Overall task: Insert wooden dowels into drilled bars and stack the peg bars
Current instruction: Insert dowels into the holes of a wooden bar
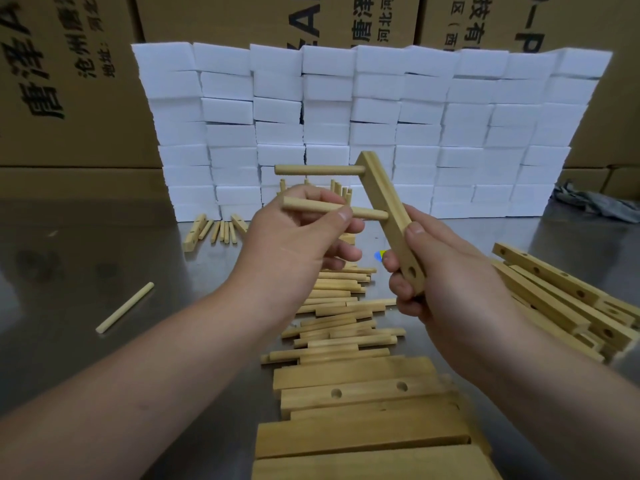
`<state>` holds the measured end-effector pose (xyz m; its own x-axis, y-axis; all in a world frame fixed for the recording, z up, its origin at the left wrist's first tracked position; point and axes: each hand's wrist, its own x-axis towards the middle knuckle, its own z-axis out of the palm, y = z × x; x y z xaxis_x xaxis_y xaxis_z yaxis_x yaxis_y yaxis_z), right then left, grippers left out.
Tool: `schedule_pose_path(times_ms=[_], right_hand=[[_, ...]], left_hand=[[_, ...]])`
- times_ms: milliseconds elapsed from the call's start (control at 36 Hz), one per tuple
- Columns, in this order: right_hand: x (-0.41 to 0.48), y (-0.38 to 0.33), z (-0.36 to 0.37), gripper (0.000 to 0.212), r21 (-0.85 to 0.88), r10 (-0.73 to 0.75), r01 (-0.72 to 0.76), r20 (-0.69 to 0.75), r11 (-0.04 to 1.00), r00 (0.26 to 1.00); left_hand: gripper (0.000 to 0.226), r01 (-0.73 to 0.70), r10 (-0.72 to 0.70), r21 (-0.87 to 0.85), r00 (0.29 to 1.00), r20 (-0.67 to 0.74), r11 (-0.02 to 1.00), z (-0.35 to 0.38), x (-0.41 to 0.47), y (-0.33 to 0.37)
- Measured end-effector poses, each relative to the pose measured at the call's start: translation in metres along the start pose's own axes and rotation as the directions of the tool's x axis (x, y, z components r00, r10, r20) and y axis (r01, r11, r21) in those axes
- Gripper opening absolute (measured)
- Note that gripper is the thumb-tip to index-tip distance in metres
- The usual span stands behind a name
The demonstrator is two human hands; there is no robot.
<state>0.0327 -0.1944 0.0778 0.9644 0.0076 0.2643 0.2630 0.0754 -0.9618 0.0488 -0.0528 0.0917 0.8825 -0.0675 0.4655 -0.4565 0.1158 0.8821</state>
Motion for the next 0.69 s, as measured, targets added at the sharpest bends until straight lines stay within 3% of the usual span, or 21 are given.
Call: schedule_pose_path(times_ms=[306, 556, 694], right_hand=[[-0.0023, -0.0026, 0.0011, 0.030, 0.043, 0.011, -0.012, 0.042, 0.999, 0.999], [-0.0030, -0.0050, 0.0012, 0.029, 0.048, 0.013, -0.014, 0.027, 0.999, 1.000], [-0.0038, -0.0018, 0.0041, 0.030, 0.001, -0.001, 0.000, 0.012, 1.000, 1.000]], left_hand=[[0.019, 0.020, -0.020, -0.012, 1.000, 0.020, 1.000, 0.0007, 0.0001, -0.0050], [0.018, -0.025, 0.013, 0.116, 0.995, 0.098, 0.993, -0.0070, 0.0034, 0.0024], [0.025, -0.024, 0.016, 0.147, 0.998, 0.061, 0.989, -0.0071, 0.0044, -0.0027]])
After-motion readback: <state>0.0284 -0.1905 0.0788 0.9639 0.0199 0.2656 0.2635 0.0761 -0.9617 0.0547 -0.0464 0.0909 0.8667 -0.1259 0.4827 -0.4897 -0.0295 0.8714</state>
